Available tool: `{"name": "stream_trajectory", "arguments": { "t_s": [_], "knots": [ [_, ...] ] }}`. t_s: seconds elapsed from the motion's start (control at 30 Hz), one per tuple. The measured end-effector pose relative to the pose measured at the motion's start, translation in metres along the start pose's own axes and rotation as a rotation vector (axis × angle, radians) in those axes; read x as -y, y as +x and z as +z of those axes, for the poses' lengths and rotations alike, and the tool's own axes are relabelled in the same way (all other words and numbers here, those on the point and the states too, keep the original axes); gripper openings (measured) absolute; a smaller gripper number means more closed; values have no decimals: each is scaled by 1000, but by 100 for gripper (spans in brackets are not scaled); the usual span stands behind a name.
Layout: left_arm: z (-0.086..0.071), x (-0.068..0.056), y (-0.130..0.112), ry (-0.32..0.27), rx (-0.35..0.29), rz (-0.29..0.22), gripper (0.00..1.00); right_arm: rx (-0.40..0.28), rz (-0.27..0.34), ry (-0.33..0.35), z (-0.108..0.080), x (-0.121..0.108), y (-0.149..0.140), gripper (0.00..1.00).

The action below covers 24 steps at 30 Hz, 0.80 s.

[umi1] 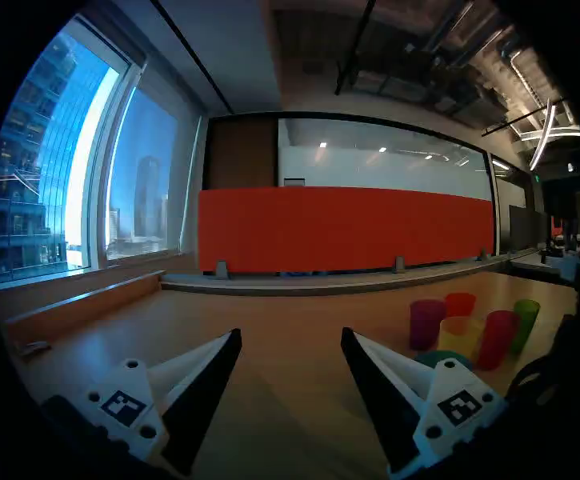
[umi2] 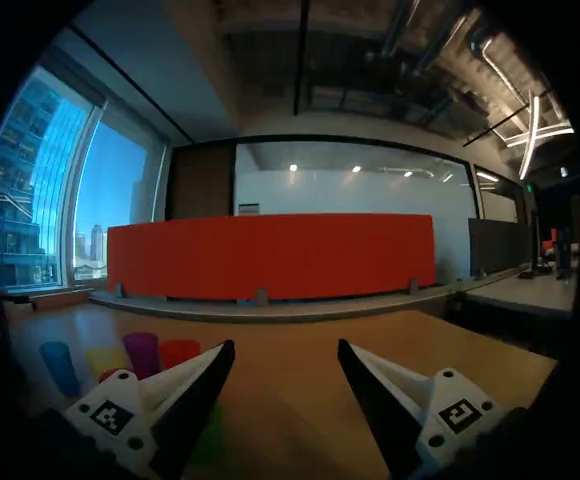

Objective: Pour water

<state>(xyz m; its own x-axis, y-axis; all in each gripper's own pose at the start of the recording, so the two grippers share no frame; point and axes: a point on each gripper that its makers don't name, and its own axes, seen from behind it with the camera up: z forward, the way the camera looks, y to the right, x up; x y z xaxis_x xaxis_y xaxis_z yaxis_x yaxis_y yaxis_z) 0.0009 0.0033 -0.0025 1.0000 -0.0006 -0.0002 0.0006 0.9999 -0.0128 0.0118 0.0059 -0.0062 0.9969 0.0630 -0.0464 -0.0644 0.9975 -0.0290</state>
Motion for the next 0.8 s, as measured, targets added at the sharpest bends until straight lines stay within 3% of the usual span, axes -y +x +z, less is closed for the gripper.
{"name": "stream_trajectory", "arguments": {
  "t_s": [0.8],
  "knots": [
    [0, 0, 0, 0, 0, 0, 92, 38, -32, -6, 5, -2, -18, 99]
  ]
}}
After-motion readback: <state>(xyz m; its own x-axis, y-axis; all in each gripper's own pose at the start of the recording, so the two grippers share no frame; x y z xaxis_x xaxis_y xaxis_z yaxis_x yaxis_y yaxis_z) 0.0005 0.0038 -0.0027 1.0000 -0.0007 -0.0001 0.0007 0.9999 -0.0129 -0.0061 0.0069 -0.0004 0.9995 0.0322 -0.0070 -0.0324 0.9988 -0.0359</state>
